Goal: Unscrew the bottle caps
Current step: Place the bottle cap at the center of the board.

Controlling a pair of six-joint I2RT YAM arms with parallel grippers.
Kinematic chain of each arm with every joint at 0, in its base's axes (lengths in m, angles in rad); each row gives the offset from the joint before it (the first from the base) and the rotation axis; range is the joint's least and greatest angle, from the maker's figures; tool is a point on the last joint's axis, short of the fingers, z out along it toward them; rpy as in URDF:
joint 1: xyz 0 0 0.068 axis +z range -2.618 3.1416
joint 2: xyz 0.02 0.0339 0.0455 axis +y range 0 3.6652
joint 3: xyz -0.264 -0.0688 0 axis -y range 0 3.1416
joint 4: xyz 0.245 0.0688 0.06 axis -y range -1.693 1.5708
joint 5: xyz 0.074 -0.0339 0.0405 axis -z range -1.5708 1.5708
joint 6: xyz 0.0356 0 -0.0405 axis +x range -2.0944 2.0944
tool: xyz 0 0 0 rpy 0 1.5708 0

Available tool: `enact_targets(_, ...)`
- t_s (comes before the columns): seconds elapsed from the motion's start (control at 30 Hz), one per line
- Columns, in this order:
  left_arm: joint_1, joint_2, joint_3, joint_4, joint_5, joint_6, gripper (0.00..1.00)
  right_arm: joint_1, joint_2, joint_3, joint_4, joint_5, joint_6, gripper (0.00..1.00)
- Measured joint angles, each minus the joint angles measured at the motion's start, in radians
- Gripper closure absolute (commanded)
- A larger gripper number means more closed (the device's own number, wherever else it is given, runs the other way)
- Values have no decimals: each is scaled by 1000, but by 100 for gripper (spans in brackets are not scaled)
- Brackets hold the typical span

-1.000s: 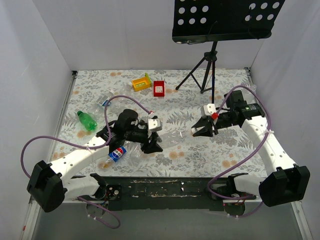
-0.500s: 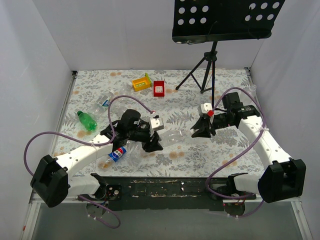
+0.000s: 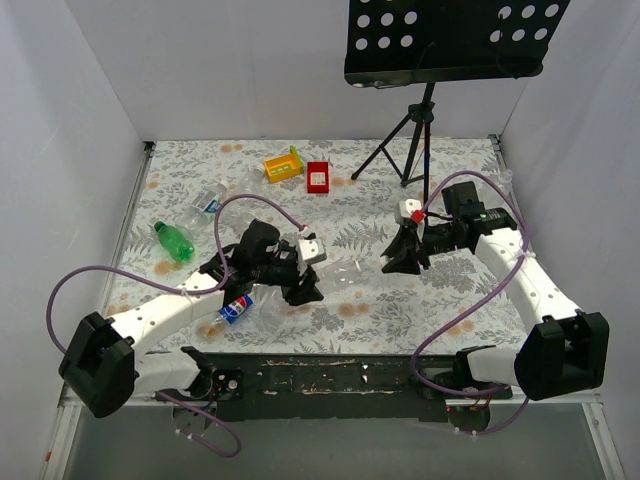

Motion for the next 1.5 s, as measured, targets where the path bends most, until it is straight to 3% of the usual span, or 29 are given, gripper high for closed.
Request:
enact_targets(0.3, 0, -27, 0, -1, -34, 3, 100, 0, 0, 5, 77, 57, 126, 63)
enact_targets(0.47, 0, -89, -17, 6, -72, -2, 100, -33, 9, -12, 195, 287, 285, 61)
enact_targets(0.6, 0, -166, -26, 29, -95, -5, 100, -136, 44, -61, 269, 481, 373, 59)
enact_targets(0.77, 0, -209, -39, 77, -108, -10, 100, -275, 94, -127, 330, 674, 400, 58)
enact_targets(0.93, 0, -236, -84, 114, -112, -22, 100, -325, 211, -138, 407, 829, 400, 57)
enact_targets(1.17, 0, -285, -145, 161, -114, -53, 100, -385, 406, -64, 442, 917, 413, 57)
enact_targets(1.5, 0, -303, -164, 201, -118, -76, 100, -399, 479, 16, 471, 938, 421, 50)
